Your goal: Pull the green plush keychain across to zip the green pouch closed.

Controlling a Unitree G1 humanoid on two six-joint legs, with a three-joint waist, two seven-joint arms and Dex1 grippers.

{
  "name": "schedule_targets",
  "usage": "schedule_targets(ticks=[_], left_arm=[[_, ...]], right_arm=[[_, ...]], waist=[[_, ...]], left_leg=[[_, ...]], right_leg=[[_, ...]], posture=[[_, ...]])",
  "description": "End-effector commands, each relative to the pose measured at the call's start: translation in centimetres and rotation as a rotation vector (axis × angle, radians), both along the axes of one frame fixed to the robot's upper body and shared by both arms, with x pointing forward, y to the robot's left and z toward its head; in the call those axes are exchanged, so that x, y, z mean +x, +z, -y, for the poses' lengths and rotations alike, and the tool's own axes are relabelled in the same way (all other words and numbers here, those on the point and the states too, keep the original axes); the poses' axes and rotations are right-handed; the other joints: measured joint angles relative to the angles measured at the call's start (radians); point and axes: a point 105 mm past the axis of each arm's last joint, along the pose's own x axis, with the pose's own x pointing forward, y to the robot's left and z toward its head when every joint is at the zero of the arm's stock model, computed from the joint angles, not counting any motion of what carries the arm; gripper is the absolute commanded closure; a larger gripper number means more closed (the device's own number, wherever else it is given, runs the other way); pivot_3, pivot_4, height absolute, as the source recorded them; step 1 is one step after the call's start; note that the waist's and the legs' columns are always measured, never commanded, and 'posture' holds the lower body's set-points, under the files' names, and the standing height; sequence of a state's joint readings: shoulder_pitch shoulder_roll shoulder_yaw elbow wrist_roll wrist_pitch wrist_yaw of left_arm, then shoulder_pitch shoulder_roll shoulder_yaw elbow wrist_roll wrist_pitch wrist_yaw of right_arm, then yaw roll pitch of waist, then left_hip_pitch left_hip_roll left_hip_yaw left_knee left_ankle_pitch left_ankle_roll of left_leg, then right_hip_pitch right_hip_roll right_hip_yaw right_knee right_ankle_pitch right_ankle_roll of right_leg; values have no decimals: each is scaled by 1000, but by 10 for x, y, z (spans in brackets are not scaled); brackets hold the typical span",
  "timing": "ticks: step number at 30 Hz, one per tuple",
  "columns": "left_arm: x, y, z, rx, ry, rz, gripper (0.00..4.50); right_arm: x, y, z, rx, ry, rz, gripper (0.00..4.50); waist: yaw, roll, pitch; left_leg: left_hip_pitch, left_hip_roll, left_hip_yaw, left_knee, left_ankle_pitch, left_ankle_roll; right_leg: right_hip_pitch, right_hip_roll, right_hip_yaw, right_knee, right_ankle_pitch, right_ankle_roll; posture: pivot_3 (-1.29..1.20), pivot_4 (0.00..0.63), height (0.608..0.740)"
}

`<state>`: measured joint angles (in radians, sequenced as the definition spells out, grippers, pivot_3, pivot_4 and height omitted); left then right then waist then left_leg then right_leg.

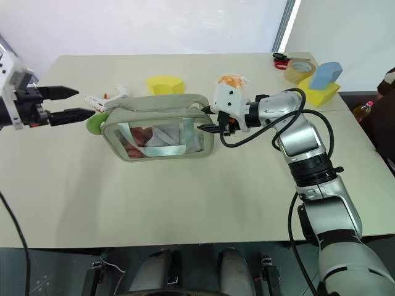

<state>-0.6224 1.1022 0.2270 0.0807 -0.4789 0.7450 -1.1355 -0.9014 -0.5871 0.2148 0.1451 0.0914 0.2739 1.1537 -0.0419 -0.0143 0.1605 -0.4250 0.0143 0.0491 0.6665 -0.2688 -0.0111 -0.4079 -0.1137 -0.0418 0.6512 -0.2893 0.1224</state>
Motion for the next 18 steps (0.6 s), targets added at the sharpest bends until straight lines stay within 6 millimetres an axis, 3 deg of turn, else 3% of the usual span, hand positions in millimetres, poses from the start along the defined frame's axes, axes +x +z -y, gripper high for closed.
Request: schedule_targets(ticks=[1,4,7,9,10,15,18], left_arm=[[-10,15,0,9,0,56,0],[-13,6,0,25,5,39,0],[-14,-1,-1,37,18,27,0],[-15,-6,1,38,16,17,0],[-15,-7,2,37,14,13,0],[-8,-22,14,39,1,15,0],[-5,-20,16,27,-2,27,837]], right_arm=[[-2,24,-2,32,20,64,2430],[-3,19,-3,32,31,33,2430],[-6,14,-7,38,57,6,3246],[-8,13,-8,35,66,4,4286],[-8,12,-9,34,68,5,4489],[-13,6,-9,-1,87,-25,4489],[-14,5,-9,-9,88,-23,4500]], waist=[[3,0,0],[3,0,0],[3,0,0],[3,0,0],[2,0,0],[3,0,0],[0,0,0]], left_leg=[[0,0,0,0,0,0],[0,0,0,0,0,0],[0,0,0,0,0,0],[0,0,0,0,0,0],[0,0,0,0,0,0],[0,0,0,0,0,0],[0,0,0,0,0,0]], right_leg=[[0,0,0,0,0,0],[0,0,0,0,0,0],[0,0,0,0,0,0],[0,0,0,0,0,0],[0,0,0,0,0,0],[0,0,0,0,0,0],[0,0,0,0,0,0]], posture=[[0,150,740],[0,150,740],[0,150,740],[0,150,740],[0,150,740],[0,150,740],[0,150,740]])
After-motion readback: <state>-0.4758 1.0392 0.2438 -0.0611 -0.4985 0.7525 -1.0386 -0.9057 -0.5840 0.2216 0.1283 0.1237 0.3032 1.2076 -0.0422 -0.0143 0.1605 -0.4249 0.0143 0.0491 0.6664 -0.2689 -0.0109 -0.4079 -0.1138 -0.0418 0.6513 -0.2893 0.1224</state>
